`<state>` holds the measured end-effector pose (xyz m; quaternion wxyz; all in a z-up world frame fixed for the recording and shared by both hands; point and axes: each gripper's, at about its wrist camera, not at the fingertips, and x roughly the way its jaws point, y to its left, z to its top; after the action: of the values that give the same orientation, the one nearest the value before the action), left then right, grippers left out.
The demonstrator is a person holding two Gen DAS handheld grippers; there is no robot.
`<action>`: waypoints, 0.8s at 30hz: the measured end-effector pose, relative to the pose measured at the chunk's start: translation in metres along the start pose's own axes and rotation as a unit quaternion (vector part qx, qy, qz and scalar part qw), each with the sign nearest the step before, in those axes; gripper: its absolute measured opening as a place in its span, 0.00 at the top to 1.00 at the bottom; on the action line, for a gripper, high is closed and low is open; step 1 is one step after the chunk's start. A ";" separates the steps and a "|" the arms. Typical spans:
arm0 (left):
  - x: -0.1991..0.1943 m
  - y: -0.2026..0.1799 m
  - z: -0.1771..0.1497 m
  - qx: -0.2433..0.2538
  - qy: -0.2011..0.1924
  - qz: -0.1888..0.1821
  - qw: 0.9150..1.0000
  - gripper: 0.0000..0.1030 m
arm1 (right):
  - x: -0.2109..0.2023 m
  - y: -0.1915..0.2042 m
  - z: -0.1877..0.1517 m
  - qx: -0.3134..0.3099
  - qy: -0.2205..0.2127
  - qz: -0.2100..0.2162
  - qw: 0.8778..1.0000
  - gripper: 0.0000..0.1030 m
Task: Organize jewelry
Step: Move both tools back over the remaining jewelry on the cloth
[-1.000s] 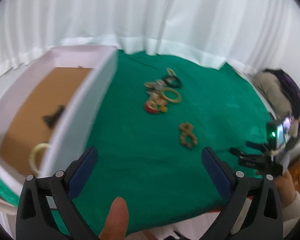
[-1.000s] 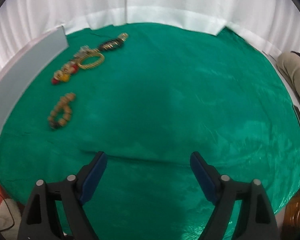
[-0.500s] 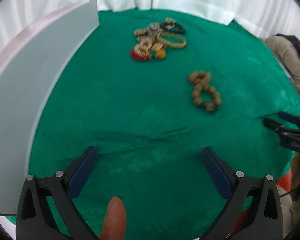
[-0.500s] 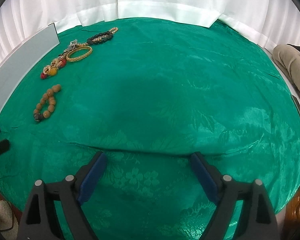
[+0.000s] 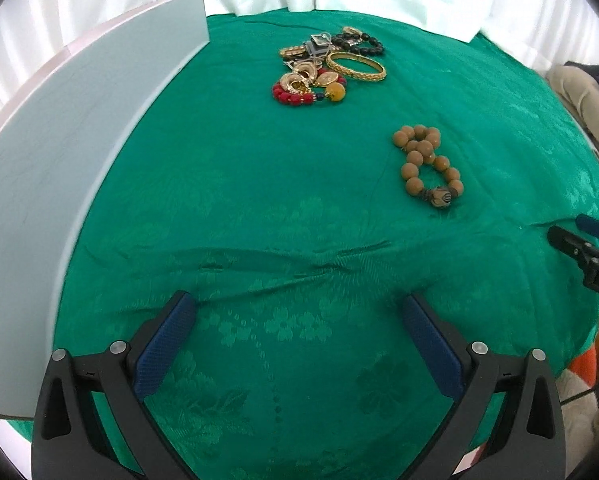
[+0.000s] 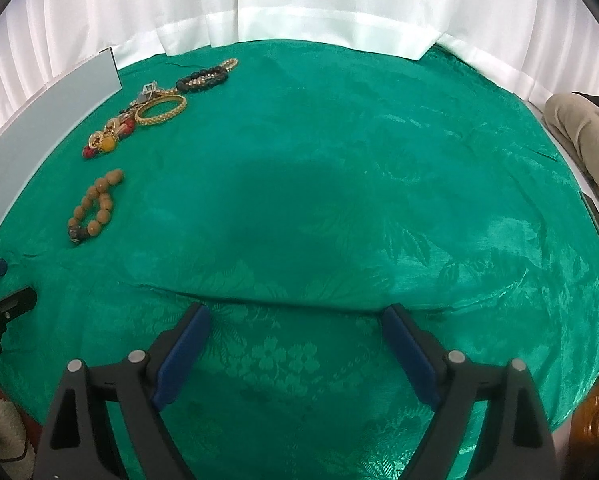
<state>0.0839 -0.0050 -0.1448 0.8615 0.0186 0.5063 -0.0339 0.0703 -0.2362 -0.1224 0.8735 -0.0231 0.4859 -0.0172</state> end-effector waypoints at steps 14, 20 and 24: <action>-0.001 -0.001 0.000 0.000 -0.001 0.005 1.000 0.00 | 0.004 0.001 0.005 0.000 0.020 -0.002 1.000 0.12; -0.002 -0.001 -0.001 0.003 0.000 0.003 1.000 0.00 | 0.005 0.001 0.007 -0.001 0.024 -0.002 1.000 0.11; 0.000 -0.001 0.000 0.005 0.005 0.002 1.000 0.00 | 0.005 0.000 0.007 -0.002 0.025 -0.002 1.000 0.11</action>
<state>0.0838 -0.0064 -0.1445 0.8589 0.0240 0.5103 -0.0349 0.0785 -0.2365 -0.1229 0.8611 -0.0248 0.5075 -0.0185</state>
